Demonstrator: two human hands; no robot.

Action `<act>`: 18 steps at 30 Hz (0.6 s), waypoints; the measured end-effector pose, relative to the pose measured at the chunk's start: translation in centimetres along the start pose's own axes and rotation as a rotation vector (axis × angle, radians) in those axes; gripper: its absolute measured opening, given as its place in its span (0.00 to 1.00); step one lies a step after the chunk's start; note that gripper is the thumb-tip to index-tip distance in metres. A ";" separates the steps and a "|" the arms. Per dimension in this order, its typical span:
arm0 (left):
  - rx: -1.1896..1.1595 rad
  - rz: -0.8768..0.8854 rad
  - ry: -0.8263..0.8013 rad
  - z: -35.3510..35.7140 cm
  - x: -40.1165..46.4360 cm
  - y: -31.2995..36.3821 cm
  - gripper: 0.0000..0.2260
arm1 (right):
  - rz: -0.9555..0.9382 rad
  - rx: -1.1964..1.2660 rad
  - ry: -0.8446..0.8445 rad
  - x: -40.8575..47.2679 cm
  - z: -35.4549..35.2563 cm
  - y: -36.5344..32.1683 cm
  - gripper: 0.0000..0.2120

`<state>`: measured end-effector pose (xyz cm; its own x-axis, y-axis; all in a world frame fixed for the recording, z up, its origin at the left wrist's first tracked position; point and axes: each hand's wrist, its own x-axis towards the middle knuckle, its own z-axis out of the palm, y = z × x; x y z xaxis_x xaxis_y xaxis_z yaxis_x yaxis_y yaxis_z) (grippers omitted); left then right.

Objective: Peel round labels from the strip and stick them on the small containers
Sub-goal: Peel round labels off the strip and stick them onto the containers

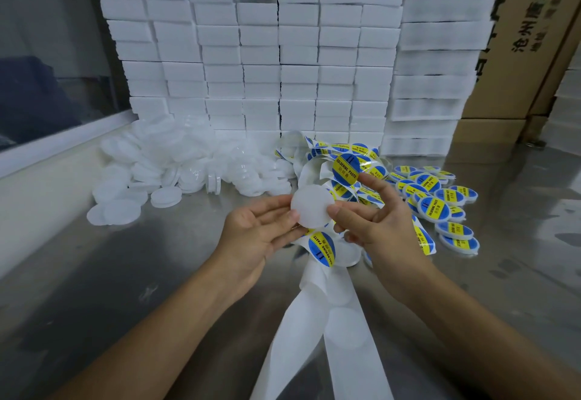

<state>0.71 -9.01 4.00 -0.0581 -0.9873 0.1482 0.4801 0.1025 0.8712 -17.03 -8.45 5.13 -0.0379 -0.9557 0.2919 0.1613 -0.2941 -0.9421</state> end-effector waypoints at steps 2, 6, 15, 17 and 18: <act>-0.020 -0.016 0.005 0.0 0.0 -0.1 0.16 | 0.011 0.003 0.001 0.0 0.0 0.0 0.27; -0.046 -0.037 0.023 0.0 0.1 -0.3 0.17 | -0.007 -0.028 0.020 0.0 0.1 0.1 0.22; -0.064 -0.067 0.097 -0.5 0.3 -0.4 0.13 | -0.098 -0.081 0.241 0.8 -1.6 -1.3 0.03; -0.067 -0.072 0.104 -0.5 0.3 -0.4 0.15 | 0.037 0.018 0.187 0.8 -1.4 -1.4 0.05; -0.067 -0.073 0.106 -0.5 0.3 -0.5 0.16 | 0.096 0.041 0.141 0.8 -1.3 -1.4 0.06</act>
<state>0.89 -9.41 3.42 -0.0038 -0.9995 0.0317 0.5355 0.0247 0.8442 -18.51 -8.81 6.44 -0.1574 -0.9725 0.1718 0.2108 -0.2030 -0.9562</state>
